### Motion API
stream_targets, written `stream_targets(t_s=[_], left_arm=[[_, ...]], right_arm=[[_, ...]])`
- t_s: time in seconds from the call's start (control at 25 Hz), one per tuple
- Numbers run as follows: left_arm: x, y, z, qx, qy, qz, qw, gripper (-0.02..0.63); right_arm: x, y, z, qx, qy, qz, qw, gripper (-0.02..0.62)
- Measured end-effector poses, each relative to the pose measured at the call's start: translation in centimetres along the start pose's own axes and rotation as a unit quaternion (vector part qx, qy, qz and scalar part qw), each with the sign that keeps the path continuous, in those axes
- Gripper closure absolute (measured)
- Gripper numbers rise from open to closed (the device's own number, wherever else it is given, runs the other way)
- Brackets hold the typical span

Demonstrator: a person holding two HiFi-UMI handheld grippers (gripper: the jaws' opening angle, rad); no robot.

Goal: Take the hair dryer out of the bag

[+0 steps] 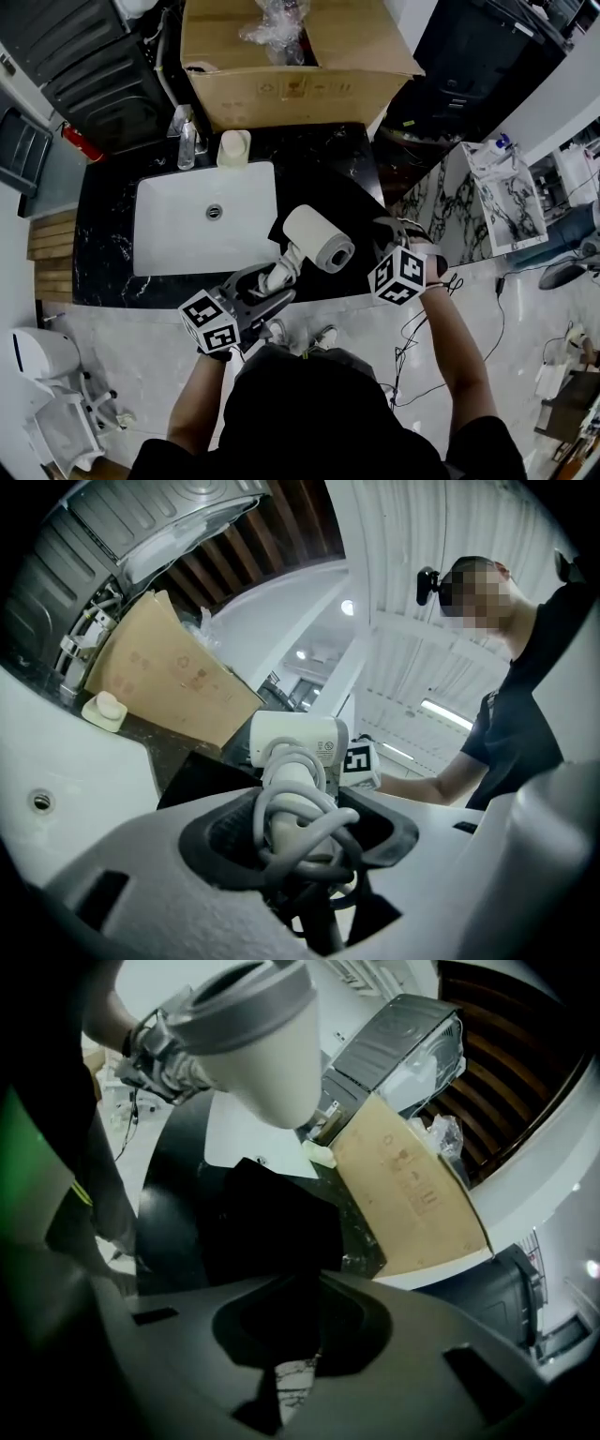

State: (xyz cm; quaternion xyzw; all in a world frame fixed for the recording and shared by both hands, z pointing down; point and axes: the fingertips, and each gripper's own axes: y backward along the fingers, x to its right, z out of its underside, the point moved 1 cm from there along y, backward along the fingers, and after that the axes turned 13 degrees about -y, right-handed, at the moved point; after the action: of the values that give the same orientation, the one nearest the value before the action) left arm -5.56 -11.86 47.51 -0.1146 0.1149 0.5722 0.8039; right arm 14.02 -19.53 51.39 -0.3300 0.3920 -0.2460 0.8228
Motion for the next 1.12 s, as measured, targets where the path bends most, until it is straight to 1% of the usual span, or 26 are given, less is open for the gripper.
stream_targets(t_s=[0.12,0.16,0.24,0.32,0.48,0.56,0.64,0.76,0.84,0.92,1.0,1.08,1.12], left_arm=[[-0.6,0.5,-0.2,-0.005,-0.008,-0.017,0.9998,0.345],[-0.9,0.6,-0.1,-0.01,-0.012,-0.026,0.9996,0.345],[-1.3,0.5,0.3,-0.021,-0.02,-0.043,0.9987,0.345],[-1.5,0.3,0.4,-0.027,-0.026,-0.053,0.9979,0.345],[-1.6,-0.1,-0.3,-0.024,-0.041,-0.064,0.9968,0.345],[-1.6,-0.4,-0.6,-0.023,-0.049,-0.069,0.9962,0.345],[-1.6,-0.7,-1.1,-0.023,-0.057,-0.07,0.9957,0.345],[-1.8,-1.0,-1.8,-0.02,-0.065,-0.075,0.9949,0.345],[-2.0,-1.1,-2.4,-0.016,-0.07,-0.082,0.9941,0.345],[-2.2,-1.2,-2.9,-0.011,-0.075,-0.087,0.9933,0.345],[-2.4,-1.4,-3.3,-0.007,-0.079,-0.094,0.9924,0.345],[-2.6,-1.5,-3.7,-0.003,-0.081,-0.101,0.9916,0.345],[-2.6,-1.5,-3.9,0.0,-0.081,-0.104,0.9913,0.345]], right_arm=[[-4.1,1.1,0.1,-0.002,-0.038,-0.036,0.999,0.551],[-5.8,0.9,-0.1,-0.005,-0.046,-0.054,0.997,0.525],[-8.7,0.5,-0.4,-0.016,-0.058,-0.09,0.994,0.434],[-10.2,0.8,-0.7,-0.016,-0.076,-0.111,0.991,0.364],[-10.9,3.0,-1.7,0.021,-0.102,-0.121,0.987,0.345],[-11.0,4.3,-2.2,0.045,-0.132,-0.13,0.982,0.341],[-11.1,5.6,-2.7,0.066,-0.178,-0.149,0.97,0.337],[-12.2,7.2,-3.4,0.084,-0.245,-0.198,0.945,0.314],[-12.5,8.2,-4.1,0.106,-0.278,-0.212,0.931,0.314],[-12.0,9.0,-4.7,0.133,-0.311,-0.209,0.917,0.314],[-10.9,9.6,-5.1,0.163,-0.341,-0.197,0.904,0.314],[-9.8,10.3,-5.7,0.191,-0.355,-0.179,0.897,0.324],[-9.4,10.6,-5.9,0.201,-0.356,-0.168,0.897,0.364]])
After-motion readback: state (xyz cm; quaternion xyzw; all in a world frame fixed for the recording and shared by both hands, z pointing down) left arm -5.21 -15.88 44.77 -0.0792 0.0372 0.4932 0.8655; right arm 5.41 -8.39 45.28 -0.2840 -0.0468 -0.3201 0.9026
